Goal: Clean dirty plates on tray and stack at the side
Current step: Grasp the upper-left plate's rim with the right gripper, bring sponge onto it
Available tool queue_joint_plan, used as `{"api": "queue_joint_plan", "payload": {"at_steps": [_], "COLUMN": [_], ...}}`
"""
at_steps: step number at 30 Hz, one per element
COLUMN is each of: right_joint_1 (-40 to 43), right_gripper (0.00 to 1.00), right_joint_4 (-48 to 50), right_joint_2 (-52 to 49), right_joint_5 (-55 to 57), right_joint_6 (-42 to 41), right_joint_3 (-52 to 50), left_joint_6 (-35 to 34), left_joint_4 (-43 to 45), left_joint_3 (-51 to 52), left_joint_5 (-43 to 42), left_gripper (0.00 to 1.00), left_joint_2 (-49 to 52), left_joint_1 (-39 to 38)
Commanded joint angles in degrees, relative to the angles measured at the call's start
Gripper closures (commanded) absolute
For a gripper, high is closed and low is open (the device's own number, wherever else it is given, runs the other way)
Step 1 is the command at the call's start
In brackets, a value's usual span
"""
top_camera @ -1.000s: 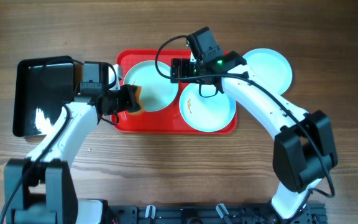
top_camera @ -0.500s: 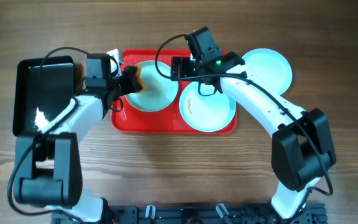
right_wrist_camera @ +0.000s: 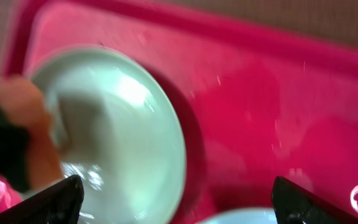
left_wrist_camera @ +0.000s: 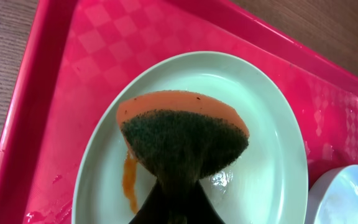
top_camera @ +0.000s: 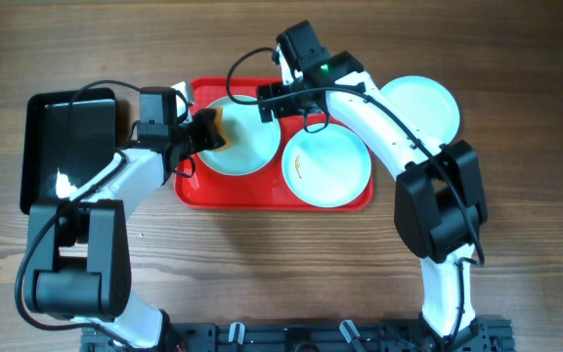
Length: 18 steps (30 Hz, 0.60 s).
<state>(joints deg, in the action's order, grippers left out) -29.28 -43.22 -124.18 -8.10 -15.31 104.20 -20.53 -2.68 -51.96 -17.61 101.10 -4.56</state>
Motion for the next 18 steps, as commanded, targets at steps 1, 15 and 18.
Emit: {"api": "queue_joint_plan", "payload": {"at_steps": [1,15,18], "right_joint_1": [-0.48,-1.53,-1.64], "right_gripper": [0.03,0.27,0.36], "right_joint_4": [3.19,6.80,6.73], "right_joint_2": [-1.90,-10.32,-11.43], "right_joint_5": [-1.31,2.34,2.34], "right_joint_6": [0.35,0.98,0.98], "right_joint_3": [1.29,1.18,1.16], "left_joint_6": [-0.94,-0.94,-0.96], "left_joint_4": [0.15,-0.39,-0.74], "left_joint_3": [-0.09,-0.09,-0.09], "left_joint_5": [0.31,0.31,0.31], "left_gripper": [0.96,0.96,0.96], "left_joint_2": [0.28,0.28,0.28], "left_joint_1": [-0.22,-0.22,-0.22]}}
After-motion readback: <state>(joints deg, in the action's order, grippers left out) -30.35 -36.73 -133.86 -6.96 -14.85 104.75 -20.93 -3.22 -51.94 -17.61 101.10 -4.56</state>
